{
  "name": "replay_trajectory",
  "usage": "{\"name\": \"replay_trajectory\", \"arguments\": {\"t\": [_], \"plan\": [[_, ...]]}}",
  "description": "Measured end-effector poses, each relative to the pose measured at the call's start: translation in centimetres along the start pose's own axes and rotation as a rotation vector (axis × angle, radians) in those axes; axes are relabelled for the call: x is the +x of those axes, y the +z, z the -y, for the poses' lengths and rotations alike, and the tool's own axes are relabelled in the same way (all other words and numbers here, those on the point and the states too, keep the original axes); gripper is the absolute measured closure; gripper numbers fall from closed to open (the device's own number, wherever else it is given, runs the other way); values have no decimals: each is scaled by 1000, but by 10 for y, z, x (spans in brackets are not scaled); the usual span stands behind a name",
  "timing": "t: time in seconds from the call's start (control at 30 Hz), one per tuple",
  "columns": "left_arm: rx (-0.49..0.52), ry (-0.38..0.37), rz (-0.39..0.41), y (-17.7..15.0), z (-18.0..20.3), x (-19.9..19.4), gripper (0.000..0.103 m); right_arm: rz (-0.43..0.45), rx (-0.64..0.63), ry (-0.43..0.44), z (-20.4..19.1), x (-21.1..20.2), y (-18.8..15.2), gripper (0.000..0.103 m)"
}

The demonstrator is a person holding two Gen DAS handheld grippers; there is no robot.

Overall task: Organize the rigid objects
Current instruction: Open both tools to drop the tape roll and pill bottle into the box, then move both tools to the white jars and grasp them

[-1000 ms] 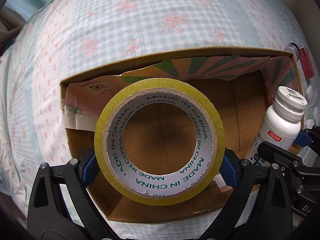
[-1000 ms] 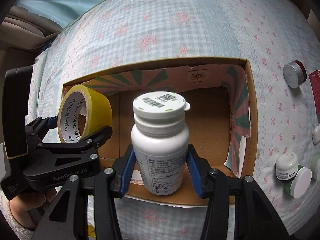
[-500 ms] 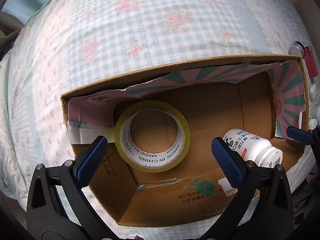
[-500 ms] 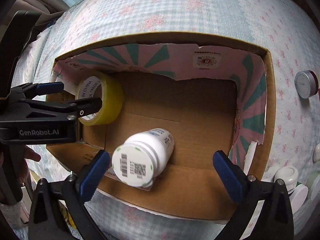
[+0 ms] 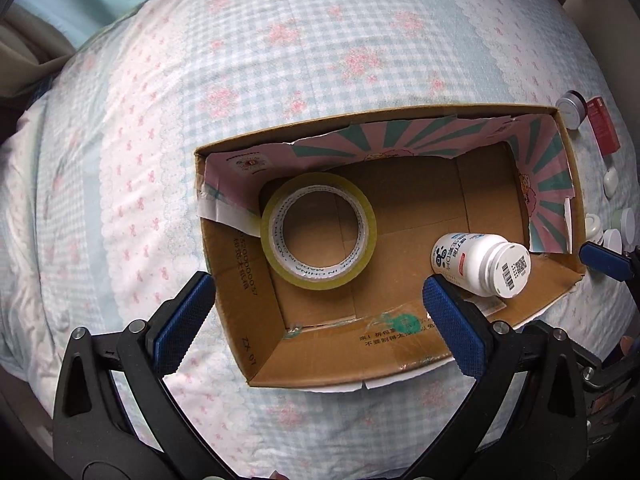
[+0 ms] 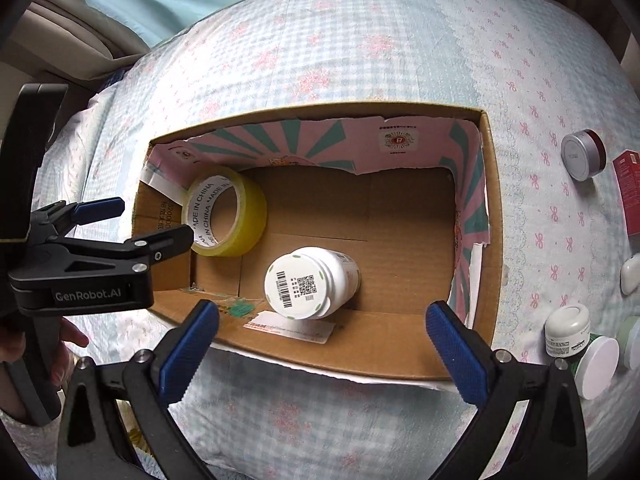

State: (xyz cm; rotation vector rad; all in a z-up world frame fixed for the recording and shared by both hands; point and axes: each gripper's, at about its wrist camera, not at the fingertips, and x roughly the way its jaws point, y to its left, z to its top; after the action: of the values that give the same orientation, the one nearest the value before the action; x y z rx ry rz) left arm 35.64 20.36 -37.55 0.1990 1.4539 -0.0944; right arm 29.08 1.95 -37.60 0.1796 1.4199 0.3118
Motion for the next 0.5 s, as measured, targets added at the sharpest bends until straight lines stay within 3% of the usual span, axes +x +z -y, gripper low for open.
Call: {"name": "replay_trajectory", "arguments": {"t": [0.23,0.5], "plan": [[-33,-4,100,-34,-11,-53,0,80,-40,-13,-27,-43,-15,0],[-53,16,259,-74,-5,-116,0,160,-42,-100,-28,-102,-42,0]]}}
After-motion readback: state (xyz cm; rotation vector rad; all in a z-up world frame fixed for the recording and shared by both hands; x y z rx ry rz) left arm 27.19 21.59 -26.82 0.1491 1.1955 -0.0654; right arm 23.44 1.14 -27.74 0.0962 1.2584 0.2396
